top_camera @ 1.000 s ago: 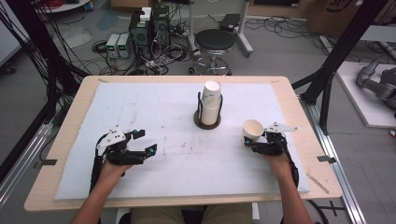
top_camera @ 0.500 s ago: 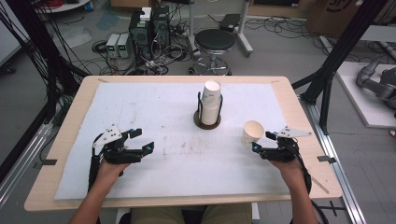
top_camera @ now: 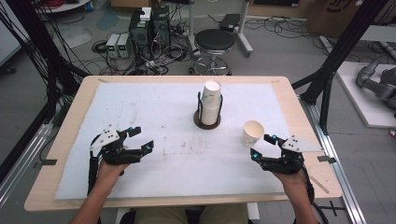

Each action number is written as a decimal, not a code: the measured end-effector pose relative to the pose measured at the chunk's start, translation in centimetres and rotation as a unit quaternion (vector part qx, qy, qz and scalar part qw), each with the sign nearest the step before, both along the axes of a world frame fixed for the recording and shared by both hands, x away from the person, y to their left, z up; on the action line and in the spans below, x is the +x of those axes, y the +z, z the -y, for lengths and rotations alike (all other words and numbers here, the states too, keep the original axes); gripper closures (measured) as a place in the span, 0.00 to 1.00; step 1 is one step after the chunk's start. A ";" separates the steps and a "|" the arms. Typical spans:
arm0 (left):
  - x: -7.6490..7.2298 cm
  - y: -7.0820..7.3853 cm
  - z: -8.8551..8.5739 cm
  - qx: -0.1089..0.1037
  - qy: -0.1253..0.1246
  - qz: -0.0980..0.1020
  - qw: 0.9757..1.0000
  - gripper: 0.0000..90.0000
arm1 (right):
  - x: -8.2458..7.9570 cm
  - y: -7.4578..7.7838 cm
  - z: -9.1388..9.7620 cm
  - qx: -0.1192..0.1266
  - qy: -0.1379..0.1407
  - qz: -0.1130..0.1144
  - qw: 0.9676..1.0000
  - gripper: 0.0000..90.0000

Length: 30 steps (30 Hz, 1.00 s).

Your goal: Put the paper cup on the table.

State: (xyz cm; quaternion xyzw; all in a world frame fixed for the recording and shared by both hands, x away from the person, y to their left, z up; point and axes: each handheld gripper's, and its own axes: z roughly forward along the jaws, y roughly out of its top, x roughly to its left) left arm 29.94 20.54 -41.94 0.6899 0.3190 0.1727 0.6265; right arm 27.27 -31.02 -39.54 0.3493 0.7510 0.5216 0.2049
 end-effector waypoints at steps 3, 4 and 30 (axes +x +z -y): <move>-0.1 -0.1 0.2 0.004 -0.005 0.003 1.000 0.20 | 0.0 -0.1 -0.3 0.001 0.005 0.006 1.000 0.23; -0.1 -0.1 0.2 0.006 -0.007 0.003 1.000 0.20 | 0.1 0.1 -0.4 0.001 0.005 0.009 1.000 0.23; -0.9 0.2 -0.1 0.010 -0.003 0.017 1.000 0.20 | -0.2 0.7 -0.9 -0.008 0.015 0.022 1.000 0.23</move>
